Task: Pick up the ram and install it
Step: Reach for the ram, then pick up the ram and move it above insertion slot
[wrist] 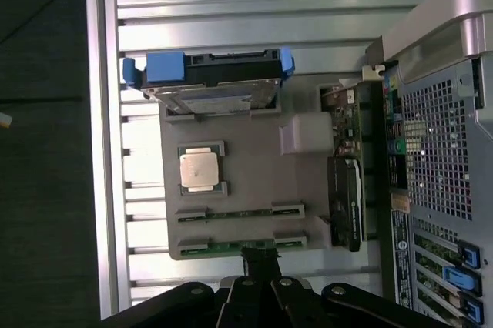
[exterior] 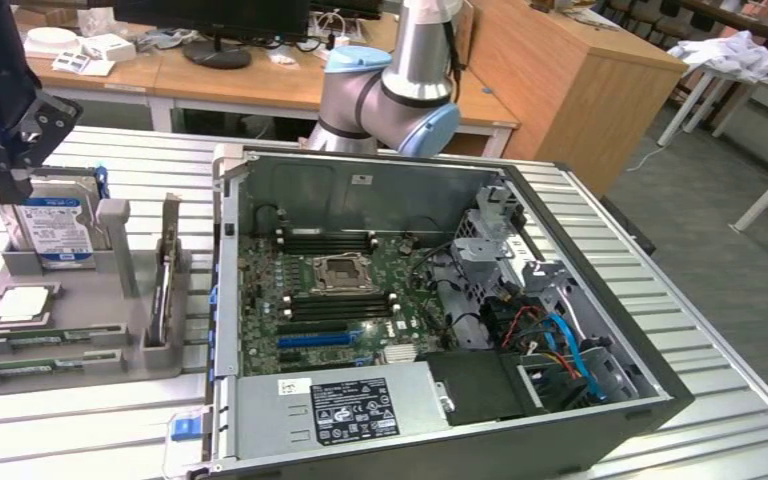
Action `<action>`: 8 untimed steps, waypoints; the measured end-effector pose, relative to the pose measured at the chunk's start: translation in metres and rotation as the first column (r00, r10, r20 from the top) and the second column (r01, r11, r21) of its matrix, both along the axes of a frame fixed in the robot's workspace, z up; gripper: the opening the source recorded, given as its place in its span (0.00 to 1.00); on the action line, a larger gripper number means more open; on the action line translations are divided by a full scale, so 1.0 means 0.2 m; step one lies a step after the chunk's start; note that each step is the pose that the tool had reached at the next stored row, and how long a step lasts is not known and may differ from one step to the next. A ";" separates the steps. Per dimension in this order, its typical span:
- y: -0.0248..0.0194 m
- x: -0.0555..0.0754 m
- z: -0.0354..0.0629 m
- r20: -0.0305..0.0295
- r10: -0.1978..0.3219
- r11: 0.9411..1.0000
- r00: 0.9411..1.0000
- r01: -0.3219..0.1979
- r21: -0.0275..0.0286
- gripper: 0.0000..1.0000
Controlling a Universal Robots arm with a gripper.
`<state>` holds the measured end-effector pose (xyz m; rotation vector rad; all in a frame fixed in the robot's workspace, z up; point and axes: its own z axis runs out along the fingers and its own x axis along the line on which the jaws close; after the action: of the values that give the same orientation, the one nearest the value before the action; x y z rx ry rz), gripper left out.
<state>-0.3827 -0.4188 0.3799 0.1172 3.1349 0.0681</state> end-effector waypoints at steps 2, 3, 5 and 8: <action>-0.010 0.00 0.000 0.000 0.000 1.000 1.000 0.000 0.000 0.11; -0.011 0.00 0.000 0.000 0.000 1.000 1.000 0.000 0.000 0.11; -0.011 0.00 0.000 0.000 0.000 1.000 1.000 0.000 0.000 0.11; -0.011 0.00 0.000 0.000 0.000 1.000 1.000 0.000 0.000 0.11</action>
<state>-0.3827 -0.4210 0.3799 0.1172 3.1349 0.0680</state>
